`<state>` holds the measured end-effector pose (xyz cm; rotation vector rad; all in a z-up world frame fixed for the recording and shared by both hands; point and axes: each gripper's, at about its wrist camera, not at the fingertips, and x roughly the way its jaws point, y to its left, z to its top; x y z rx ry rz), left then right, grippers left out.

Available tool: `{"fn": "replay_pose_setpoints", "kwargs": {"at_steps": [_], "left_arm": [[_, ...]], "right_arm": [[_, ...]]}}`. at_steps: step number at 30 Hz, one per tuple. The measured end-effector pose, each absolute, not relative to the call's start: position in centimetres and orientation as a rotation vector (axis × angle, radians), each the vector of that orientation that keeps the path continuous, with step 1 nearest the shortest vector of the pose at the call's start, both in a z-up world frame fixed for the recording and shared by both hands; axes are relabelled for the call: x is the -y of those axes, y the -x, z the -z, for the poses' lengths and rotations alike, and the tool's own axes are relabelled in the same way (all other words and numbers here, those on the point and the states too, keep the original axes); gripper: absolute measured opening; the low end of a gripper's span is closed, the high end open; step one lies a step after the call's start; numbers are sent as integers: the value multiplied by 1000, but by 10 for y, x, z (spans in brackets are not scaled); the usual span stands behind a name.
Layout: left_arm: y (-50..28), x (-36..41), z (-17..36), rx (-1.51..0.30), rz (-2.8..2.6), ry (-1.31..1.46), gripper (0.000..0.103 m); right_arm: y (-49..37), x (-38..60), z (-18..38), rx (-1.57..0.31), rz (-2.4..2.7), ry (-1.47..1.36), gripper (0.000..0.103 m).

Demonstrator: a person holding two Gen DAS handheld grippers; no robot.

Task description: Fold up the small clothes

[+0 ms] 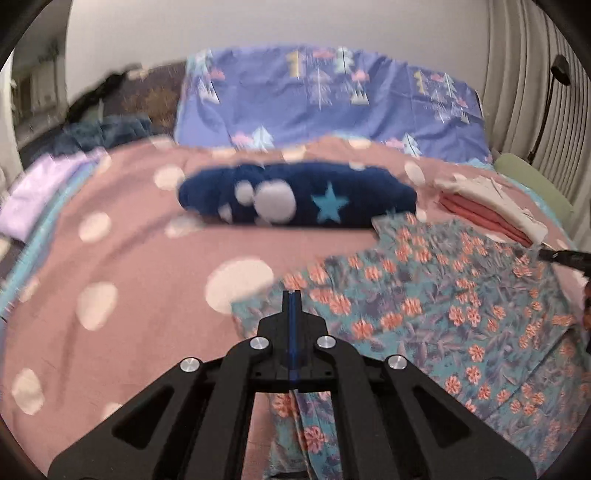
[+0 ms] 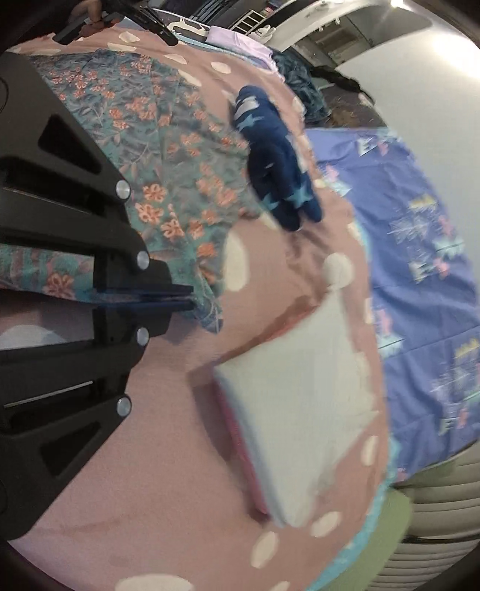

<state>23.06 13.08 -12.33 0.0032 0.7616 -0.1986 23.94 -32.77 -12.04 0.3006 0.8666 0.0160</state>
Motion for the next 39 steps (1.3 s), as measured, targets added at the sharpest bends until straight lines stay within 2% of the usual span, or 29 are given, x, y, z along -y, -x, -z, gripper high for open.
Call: {"fn": "replay_pose_setpoints", "kwargs": {"at_steps": [2, 3, 4, 8, 9, 10, 11, 13, 19, 26, 28, 30, 32, 34, 36, 38, 39], "left_arm": [[-231, -129, 137, -826, 224, 9, 18], [-229, -126, 143, -841, 226, 1, 41], [-224, -122, 151, -846, 217, -34, 49], [-218, -110, 163, -857, 192, -149, 49], [-217, -110, 162, -849, 191, -154, 44], [-217, -110, 160, -841, 186, -155, 30], [-216, -110, 158, -832, 174, -160, 23], [-216, -115, 153, -819, 157, -149, 2], [-206, -118, 128, -739, 189, -129, 1], [-211, -116, 85, -589, 164, -127, 1], [-225, -115, 94, -620, 139, -164, 2], [-240, -111, 123, -737, 146, -200, 3], [-245, -110, 146, -830, 140, -221, 10], [-240, -111, 154, -834, 125, -225, 29], [-230, -115, 146, -807, 132, -184, 39], [-214, -117, 129, -770, 215, -119, 41], [-207, -114, 125, -757, 251, -112, 48]], "right_arm": [[-239, 329, 132, -893, -12, -306, 5], [-237, 329, 134, -890, -14, -309, 6], [-234, 331, 135, -883, -20, -316, 8], [-230, 334, 133, -882, -27, -319, 11], [-230, 334, 133, -880, -27, -312, 10], [-229, 333, 132, -878, -25, -305, 10], [-228, 332, 132, -875, -23, -300, 10], [-227, 331, 133, -871, -18, -296, 10], [-227, 333, 132, -855, -17, -308, 9], [-225, 340, 124, -807, 14, -343, 4], [-227, 345, 125, -799, 29, -374, 4], [-231, 347, 129, -820, 34, -382, 4], [-229, 346, 130, -826, 40, -374, 4], [-220, 342, 125, -812, 51, -359, 4], [-202, 332, 110, -786, 3, -338, 4], [-181, 315, 97, -765, -103, -320, 6], [-171, 307, 94, -758, -150, -303, 7]]}}
